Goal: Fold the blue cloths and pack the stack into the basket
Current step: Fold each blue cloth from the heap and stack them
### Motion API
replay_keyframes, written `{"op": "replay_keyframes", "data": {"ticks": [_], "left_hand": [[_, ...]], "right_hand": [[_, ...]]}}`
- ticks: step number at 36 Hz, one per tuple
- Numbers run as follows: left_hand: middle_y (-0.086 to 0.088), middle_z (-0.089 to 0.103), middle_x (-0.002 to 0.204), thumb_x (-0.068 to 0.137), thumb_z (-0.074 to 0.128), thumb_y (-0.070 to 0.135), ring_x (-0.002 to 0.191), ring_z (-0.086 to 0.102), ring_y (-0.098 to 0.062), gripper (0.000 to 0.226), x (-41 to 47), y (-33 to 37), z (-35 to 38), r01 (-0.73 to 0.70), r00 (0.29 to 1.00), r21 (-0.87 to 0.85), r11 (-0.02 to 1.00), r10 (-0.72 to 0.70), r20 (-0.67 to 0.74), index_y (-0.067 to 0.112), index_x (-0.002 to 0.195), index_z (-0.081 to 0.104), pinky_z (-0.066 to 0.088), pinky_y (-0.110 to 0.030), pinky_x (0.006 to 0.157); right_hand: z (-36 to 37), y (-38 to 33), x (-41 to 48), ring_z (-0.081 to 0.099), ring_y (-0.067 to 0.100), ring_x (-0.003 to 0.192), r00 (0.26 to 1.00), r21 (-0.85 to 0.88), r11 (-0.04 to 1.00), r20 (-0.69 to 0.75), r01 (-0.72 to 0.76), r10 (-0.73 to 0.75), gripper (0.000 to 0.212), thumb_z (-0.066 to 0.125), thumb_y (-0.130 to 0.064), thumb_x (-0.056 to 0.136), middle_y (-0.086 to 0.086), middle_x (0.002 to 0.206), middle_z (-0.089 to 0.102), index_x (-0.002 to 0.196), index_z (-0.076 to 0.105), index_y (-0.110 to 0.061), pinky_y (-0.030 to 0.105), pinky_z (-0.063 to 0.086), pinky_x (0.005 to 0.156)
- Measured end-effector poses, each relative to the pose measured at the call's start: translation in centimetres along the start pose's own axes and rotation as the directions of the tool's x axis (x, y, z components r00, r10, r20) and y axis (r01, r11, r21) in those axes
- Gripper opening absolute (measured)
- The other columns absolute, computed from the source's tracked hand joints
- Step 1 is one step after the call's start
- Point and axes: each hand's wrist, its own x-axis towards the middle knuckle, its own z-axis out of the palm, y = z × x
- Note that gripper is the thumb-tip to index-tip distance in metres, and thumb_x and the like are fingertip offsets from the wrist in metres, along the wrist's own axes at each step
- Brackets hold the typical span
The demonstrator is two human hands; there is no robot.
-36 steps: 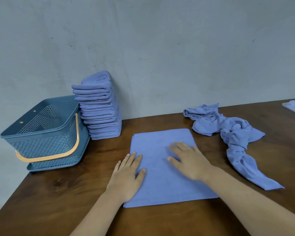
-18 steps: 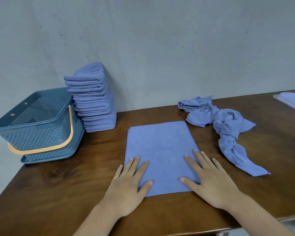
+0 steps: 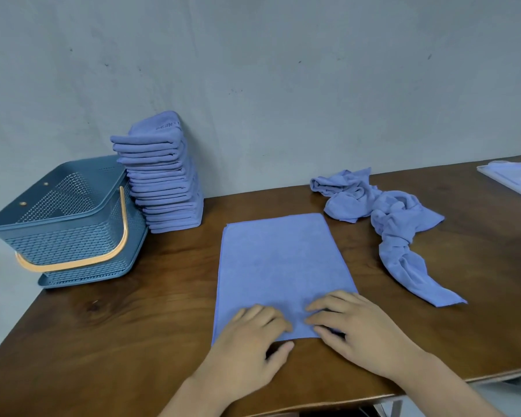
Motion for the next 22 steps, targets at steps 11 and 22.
{"op": "replay_keyframes", "data": {"ticks": [11, 22], "left_hand": [[0.020, 0.052, 0.103, 0.114, 0.038, 0.044, 0.095, 0.050, -0.004, 0.021, 1.1, 0.1, 0.3, 0.086, 0.996, 0.000, 0.996, -0.086, -0.006, 0.037, 0.104, 0.055, 0.043, -0.023, 0.088], [0.017, 0.057, 0.096, 0.098, 0.058, 0.058, 0.090, 0.056, -0.010, 0.025, 3.0, 1.7, 2.1, 0.094, 0.994, 0.096, 0.991, -0.088, -0.072, 0.036, 0.109, 0.065, 0.050, -0.029, 0.074]], "right_hand": [[-0.3, -0.5, -0.1, 0.052, -0.009, 0.124, 0.999, 0.029, 0.999, -0.022, -0.035, 0.035, 0.026, 0.058, -0.059, 0.101, -0.033, 0.128, 0.061, 0.118, 0.073, -0.046, 0.019, 0.046, 0.102], [-0.9, -0.9, 0.1, 0.060, -0.004, 0.105, 0.998, 0.010, 0.999, -0.030, -0.048, 0.049, 0.020, 0.050, -0.049, 0.108, -0.026, 0.113, 0.065, 0.115, 0.067, -0.041, 0.018, 0.051, 0.088]]}}
